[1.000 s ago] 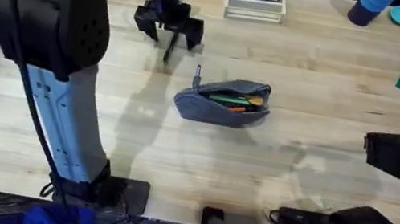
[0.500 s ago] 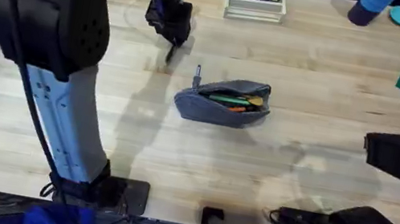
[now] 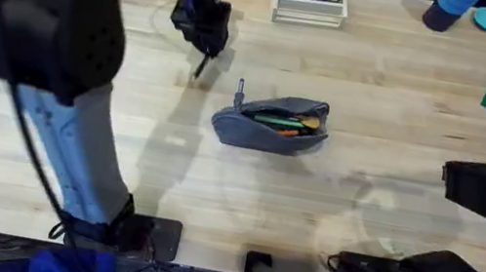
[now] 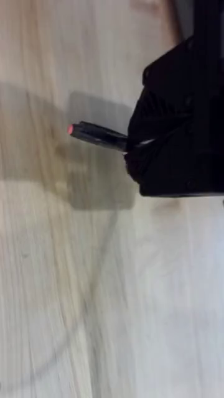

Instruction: Unzip the bag, pick up the pens from the table one at a time and place them inside, then zip the bag closed.

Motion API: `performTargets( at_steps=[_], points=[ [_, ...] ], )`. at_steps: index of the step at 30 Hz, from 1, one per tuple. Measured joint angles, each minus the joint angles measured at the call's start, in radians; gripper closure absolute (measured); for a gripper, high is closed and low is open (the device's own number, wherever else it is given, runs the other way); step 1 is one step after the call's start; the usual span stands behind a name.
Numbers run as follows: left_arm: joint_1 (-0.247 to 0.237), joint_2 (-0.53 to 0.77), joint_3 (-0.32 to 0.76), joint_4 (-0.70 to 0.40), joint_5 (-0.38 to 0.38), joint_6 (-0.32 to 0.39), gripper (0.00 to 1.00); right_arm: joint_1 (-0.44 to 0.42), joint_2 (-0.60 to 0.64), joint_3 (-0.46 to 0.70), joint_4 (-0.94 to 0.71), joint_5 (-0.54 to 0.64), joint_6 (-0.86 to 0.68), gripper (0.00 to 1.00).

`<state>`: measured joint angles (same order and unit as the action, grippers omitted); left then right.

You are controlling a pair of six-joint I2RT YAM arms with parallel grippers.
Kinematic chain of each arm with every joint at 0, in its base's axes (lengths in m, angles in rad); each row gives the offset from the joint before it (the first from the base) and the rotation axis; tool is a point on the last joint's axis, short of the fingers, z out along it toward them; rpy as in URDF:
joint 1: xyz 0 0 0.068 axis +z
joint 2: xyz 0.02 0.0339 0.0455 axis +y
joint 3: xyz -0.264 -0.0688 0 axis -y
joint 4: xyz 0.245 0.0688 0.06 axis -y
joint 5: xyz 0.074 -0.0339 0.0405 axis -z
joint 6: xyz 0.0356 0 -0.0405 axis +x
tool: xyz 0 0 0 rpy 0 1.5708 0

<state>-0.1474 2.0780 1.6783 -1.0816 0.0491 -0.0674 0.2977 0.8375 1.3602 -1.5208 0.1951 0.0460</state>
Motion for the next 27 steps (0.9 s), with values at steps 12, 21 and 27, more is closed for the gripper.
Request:
performTargets(
  at_steps=[12,21,27],
  points=[
    [-0.051,-0.327,0.024,-0.072,0.023,0.088,0.958,0.000,0.000,0.000,0.000,0.000,0.000,0.002],
    [-0.175,-0.363,0.024,-0.140,0.148,0.231,0.958,0.000,0.000,0.000,0.000,0.000,0.000,0.002],
    [-0.261,-0.363,0.024,-0.171,0.268,0.334,0.958,0.000,0.000,0.000,0.000,0.000,0.000,0.002]
  ],
)
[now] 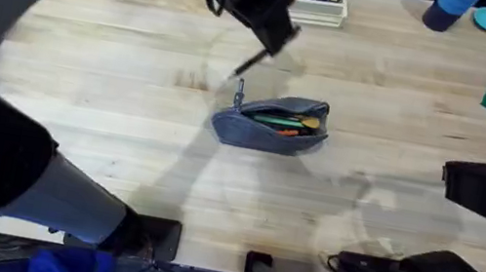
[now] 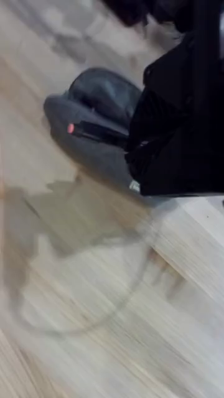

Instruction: Unzip the bag, pick up the pens from the table one at a time and place them inside, then zip the bag closed.

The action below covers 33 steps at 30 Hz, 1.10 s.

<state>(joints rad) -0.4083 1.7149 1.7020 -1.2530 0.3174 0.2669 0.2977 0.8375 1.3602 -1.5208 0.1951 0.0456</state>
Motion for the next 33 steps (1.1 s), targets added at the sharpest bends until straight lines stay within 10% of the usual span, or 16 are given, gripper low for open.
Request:
performTargets(
  at_steps=[15,33],
  points=[
    [-0.268,0.000,0.000,-0.070,0.110,0.368,0.958,0.000,0.000,0.000,0.000,0.000,0.000,0.003],
    [-0.298,0.151,0.000,-0.018,0.117,0.438,0.958,0.000,0.000,0.000,0.000,0.000,0.000,0.003]
  ],
)
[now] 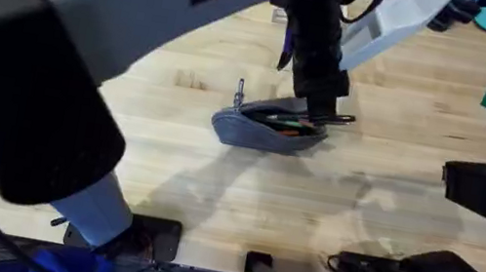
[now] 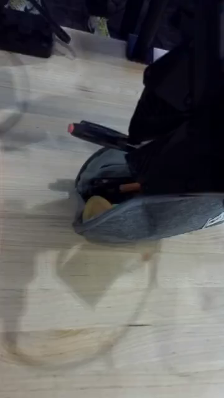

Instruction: Unzip the bag, pick up the pens from the table one at a time and place them inside, then zip the bag closed.

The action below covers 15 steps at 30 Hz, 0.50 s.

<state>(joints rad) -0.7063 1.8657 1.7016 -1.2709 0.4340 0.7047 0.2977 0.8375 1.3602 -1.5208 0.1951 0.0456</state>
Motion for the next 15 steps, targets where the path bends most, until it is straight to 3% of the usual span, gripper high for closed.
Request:
performTargets(
  at_steps=[8,15],
  points=[
    [0.000,0.045,0.000,-0.016,-0.030,0.002,0.958,0.000,0.000,0.000,0.000,0.000,0.000,0.004],
    [0.000,0.068,-0.001,-0.061,-0.140,0.002,0.958,0.000,0.000,0.000,0.000,0.000,0.000,0.003]
  ],
)
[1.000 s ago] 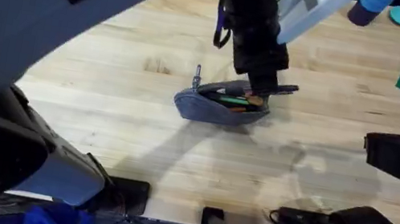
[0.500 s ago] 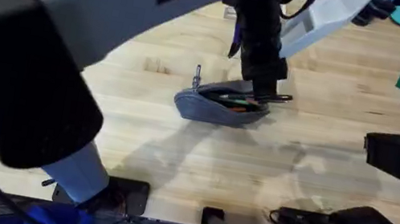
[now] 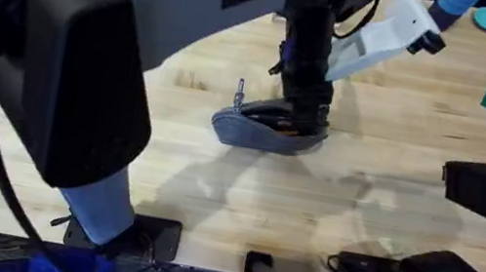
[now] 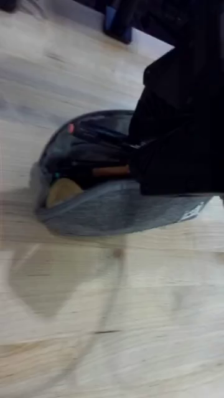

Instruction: Unzip the bag, pick up the pens from the table one at a time and place them inside, then zip the bag closed.

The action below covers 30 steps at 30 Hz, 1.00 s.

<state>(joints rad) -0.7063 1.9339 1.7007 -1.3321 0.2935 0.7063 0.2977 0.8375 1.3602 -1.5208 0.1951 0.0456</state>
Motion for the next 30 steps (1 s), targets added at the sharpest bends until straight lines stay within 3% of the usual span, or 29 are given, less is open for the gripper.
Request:
performTargets(
  at_steps=[9,18,22,28,30],
  points=[
    [0.000,0.000,0.000,-0.037,-0.123,-0.008,0.957,0.000,0.000,0.000,0.000,0.000,-0.015,0.003],
    [0.000,0.000,0.000,-0.052,-0.145,-0.011,0.939,0.000,0.000,0.000,0.000,0.000,-0.020,0.003],
    [0.000,0.000,0.000,-0.052,-0.150,-0.013,0.780,0.000,0.000,0.000,0.000,0.000,-0.020,0.003],
    [0.000,0.000,0.000,-0.053,-0.153,-0.015,0.627,0.000,0.000,0.000,0.000,0.000,-0.020,0.003],
    [0.000,0.000,0.000,-0.053,-0.156,-0.015,0.390,0.000,0.000,0.000,0.000,0.000,-0.020,0.003]
  ],
)
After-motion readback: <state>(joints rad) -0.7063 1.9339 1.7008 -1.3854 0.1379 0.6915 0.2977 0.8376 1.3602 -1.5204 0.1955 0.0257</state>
